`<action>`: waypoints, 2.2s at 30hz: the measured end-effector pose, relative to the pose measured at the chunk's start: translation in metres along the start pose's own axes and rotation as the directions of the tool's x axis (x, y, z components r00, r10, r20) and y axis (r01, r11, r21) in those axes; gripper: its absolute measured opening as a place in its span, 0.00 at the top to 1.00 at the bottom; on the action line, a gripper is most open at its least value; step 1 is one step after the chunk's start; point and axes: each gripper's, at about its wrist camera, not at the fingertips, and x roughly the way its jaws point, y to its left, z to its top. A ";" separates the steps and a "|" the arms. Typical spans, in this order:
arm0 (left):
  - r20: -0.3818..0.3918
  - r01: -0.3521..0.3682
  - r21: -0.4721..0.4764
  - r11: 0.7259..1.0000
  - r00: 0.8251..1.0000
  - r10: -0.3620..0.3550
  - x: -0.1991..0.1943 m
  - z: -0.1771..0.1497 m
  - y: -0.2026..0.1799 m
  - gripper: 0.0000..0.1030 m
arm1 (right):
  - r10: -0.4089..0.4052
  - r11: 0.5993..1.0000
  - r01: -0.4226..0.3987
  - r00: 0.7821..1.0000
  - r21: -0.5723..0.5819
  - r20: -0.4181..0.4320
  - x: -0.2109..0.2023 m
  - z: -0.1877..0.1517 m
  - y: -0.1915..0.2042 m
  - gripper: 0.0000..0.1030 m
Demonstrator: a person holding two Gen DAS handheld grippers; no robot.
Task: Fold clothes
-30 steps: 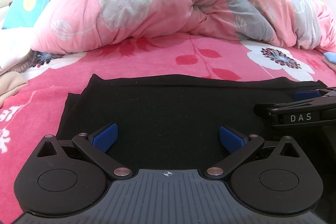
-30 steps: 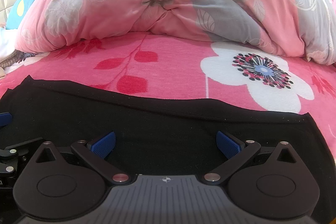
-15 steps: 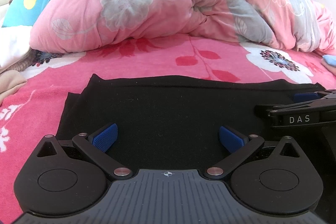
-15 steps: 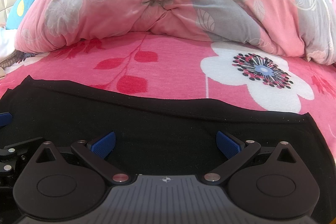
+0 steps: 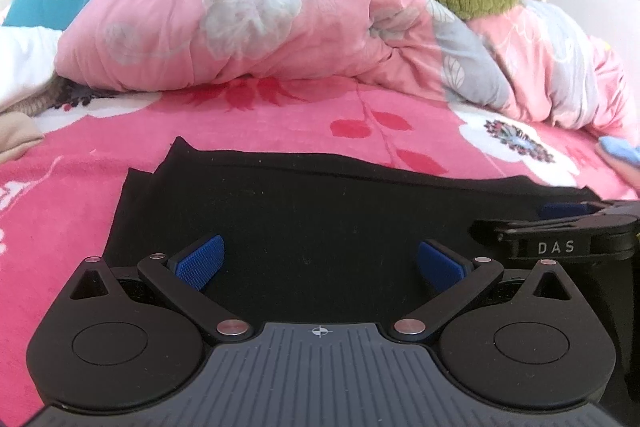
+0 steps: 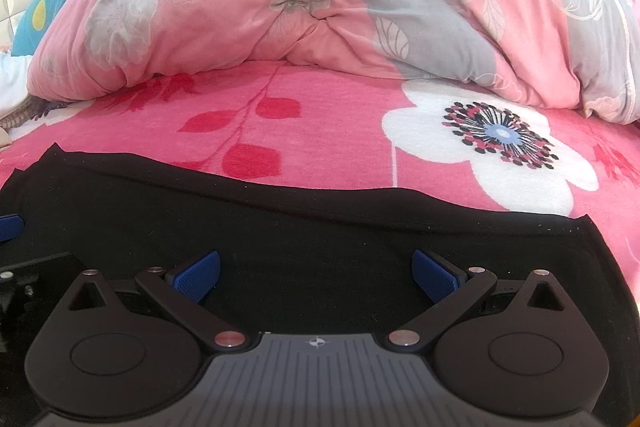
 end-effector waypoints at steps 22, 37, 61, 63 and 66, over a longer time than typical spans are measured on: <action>0.029 0.061 -0.062 0.996 0.998 -0.060 -0.003 -0.001 0.012 0.00 | 0.001 1.000 -0.001 1.000 0.000 0.001 0.000 0.000 0.000 0.00; 0.037 0.077 -0.078 0.994 0.997 -0.074 -0.004 -0.001 0.014 0.00 | 0.001 1.000 -0.001 1.000 0.000 0.001 0.000 -0.001 0.000 0.00; 0.016 0.037 -0.031 0.999 0.999 -0.037 -0.002 0.000 0.007 0.00 | 0.000 1.000 0.000 1.000 -0.003 0.002 0.001 0.000 0.001 0.00; 0.014 0.033 -0.028 0.999 0.999 -0.033 -0.002 0.000 0.006 0.00 | -0.003 1.000 0.003 1.000 -0.006 0.003 0.000 0.000 0.002 0.00; 0.007 0.026 -0.025 0.999 1.000 -0.026 -0.003 0.002 0.005 0.00 | -0.005 1.000 0.005 1.000 -0.006 0.002 0.000 0.000 0.002 0.00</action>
